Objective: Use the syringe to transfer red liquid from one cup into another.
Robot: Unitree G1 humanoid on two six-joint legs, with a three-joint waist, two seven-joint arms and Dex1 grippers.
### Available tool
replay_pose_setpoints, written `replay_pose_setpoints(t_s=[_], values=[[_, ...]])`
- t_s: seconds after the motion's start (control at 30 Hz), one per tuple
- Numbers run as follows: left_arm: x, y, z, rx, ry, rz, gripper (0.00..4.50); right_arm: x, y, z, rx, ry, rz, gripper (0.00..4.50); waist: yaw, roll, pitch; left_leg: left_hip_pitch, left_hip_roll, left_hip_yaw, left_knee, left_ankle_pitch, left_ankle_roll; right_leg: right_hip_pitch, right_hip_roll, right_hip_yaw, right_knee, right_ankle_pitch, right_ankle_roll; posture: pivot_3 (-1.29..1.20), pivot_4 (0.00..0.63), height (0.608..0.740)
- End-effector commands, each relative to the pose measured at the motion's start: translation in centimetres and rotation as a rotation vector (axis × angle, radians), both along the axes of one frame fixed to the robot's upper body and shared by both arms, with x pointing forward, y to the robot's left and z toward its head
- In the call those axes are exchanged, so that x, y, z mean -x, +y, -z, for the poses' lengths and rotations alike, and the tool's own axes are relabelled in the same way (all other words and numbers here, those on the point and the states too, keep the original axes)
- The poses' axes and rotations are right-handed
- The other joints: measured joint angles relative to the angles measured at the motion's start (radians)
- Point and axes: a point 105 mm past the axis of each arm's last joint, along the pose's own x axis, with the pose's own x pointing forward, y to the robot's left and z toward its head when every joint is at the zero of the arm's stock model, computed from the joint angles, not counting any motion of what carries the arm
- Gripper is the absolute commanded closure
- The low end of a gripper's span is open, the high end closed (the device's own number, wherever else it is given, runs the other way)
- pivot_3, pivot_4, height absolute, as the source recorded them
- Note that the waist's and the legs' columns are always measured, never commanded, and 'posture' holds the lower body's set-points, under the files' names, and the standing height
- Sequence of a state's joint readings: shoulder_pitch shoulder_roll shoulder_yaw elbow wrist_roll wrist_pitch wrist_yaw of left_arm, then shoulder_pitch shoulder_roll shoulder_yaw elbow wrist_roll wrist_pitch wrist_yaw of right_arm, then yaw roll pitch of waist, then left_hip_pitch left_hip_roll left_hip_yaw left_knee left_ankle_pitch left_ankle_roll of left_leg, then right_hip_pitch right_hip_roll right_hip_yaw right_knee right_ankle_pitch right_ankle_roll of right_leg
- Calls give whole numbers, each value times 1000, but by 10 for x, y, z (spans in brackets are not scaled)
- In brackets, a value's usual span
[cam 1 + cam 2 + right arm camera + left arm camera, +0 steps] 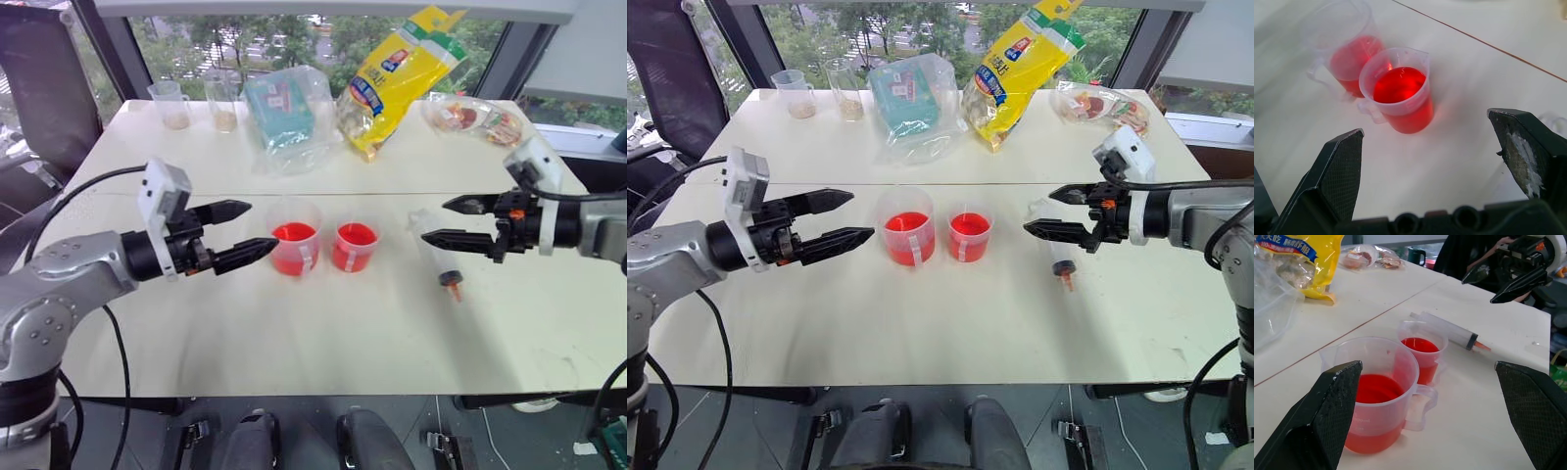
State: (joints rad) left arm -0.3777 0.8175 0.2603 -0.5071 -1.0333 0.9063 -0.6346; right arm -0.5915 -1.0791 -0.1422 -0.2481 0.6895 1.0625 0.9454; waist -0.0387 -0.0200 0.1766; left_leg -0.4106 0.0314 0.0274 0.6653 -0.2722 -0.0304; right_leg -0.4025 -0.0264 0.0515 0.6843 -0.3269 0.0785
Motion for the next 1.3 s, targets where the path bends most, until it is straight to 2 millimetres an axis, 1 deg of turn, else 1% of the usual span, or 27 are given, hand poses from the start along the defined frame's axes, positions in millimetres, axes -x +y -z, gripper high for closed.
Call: replay_pose_setpoints(t_s=[0.03, 0.2, 0.3, 0.47, 0.67, 0.77, 0.87, 1.03, 1.17, 1.3], values=[[1, 1, -10, 15, -54, 5, 0, 1, -2, -15, 10, -52, 3, 67, -1, 0, 0, 0, 0, 0, 0, 0, 0, 0, 0, 0, 0, 0, 0, 0, 150, 740], [1, 0, -15, 38, -63, 17, 0, -2, -6, -12, 40, -47, 33, 67, 0, 0, 0, 0, 0, 0, 0, 0, 0, 0, 0, 0, 0, 0, 0, 0, 150, 740], [1, 2, -16, 36, -68, 13, 0, -3, -4, -10, 46, -46, 36, 67, 0, 0, 0, 0, 0, 0, 0, 0, 0, 0, 0, 0, 0, 0, 0, 0, 150, 740], [2, -1, -12, 22, -65, 12, 0, -9, -5, -3, 69, -23, 82, 67, -1, 0, 0, 0, 0, 0, 0, 0, 0, 0, 0, 0, 0, 0, 0, 0, 150, 740], [1, -3, -12, 16, -69, 14, 0, -17, -8, 1, 91, 24, 140, 67, -1, 0, 0, 0, 0, 0, 0, 0, 0, 0, 0, 0, 0, 0, 0, 0, 150, 740], [-1, -3, -12, 13, -73, 8, 0, -26, -14, 8, 121, 85, 204, 67, -1, 0, 0, 0, 0, 0, 0, 0, 0, 0, 0, 0, 0, 0, 0, 0, 150, 740], [-2, -4, -13, 15, -80, 9, 0, -44, -22, 18, 127, 162, 318, 67, -4, 0, 0, 0, 0, 0, 1, 0, 0, 0, 0, 0, 0, 0, 0, 0, 150, 740], [-3, -6, -12, 12, -83, 11, 0, -73, -26, 34, 161, 247, 439, 67, -4, 0, 0, 0, 0, 0, 0, 0, 0, -1, 0, 1, 0, 0, 0, 0, 150, 740], [-3, -8, -11, 11, -88, 8, 0, -88, -32, 47, 195, 297, 504, 67, -2, 0, 0, -1, 0, 1, 0, 0, 0, -2, 0, 1, 0, 0, 0, 0, 150, 740], [-1, -7, -10, 8, -93, -2, 0, -95, -33, 62, 205, 351, 516, 67, -2, 0, 0, -1, 0, 1, 0, 0, 0, -2, 0, 0, 0, 0, 0, 0, 150, 740]])
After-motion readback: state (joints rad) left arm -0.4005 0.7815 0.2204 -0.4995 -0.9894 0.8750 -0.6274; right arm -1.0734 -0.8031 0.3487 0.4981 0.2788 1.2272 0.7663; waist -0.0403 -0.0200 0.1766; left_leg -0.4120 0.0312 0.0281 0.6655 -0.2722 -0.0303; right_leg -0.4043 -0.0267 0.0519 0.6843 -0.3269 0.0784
